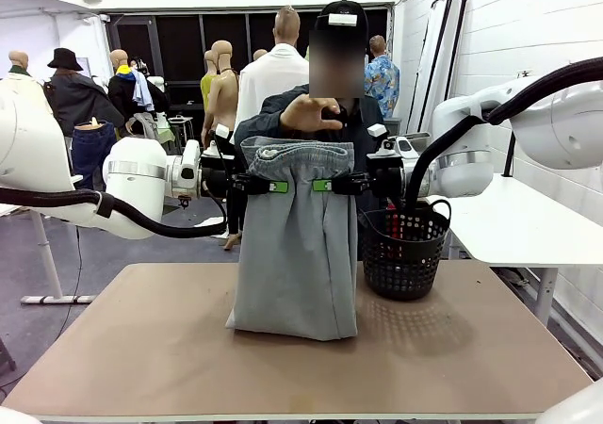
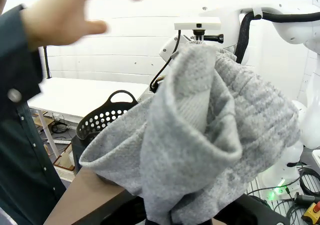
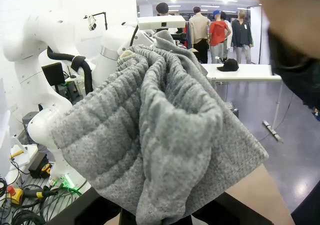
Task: Fold the training pants.
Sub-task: Fold the Training pants in half.
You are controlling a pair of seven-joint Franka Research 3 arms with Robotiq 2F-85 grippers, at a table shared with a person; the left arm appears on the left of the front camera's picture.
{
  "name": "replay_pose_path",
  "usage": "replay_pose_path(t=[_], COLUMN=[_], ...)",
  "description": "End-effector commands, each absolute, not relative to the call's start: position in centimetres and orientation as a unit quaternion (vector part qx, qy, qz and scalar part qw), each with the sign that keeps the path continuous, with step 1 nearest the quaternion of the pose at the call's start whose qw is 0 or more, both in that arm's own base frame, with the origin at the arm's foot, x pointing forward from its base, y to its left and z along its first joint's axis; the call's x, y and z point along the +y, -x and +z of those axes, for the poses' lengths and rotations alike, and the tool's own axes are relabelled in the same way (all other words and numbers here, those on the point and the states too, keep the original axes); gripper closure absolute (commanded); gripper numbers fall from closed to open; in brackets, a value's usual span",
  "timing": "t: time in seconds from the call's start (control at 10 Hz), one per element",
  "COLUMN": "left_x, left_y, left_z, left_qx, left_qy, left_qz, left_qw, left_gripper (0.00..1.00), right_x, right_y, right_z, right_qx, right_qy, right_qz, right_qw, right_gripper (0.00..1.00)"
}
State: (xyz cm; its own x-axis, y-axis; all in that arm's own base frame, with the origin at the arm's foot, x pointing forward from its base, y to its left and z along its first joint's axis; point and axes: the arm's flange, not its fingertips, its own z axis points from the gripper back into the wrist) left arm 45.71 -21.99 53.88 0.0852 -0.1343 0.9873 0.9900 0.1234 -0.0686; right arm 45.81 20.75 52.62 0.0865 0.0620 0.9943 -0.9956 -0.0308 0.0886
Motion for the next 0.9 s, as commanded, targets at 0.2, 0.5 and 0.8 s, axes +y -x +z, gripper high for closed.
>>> replay_pose_path(t=[0.2,0.5,0.8], left_x=[-21.9,-21.9,-21.9], left_y=[-45.44,-45.44,-45.44], left_z=[53.82,53.82,53.82], left_qx=[-0.485,-0.485,-0.485], left_qy=[0.457,0.457,0.457], left_qz=[-0.483,-0.483,-0.483], left_qw=[0.568,0.568,0.568], left_gripper=[1.0,1.0,1.0], right_x=[20.97,20.97,20.97], right_y=[-45.66,-45.66,-45.66], right_z=[52.84,52.84,52.84], right_qx=[-0.457,-0.457,-0.457], right_qy=[-0.516,-0.516,-0.516], right_qz=[0.498,0.498,0.498], right_qw=[0.526,0.526,0.526], right_gripper=[1.0,1.0,1.0])
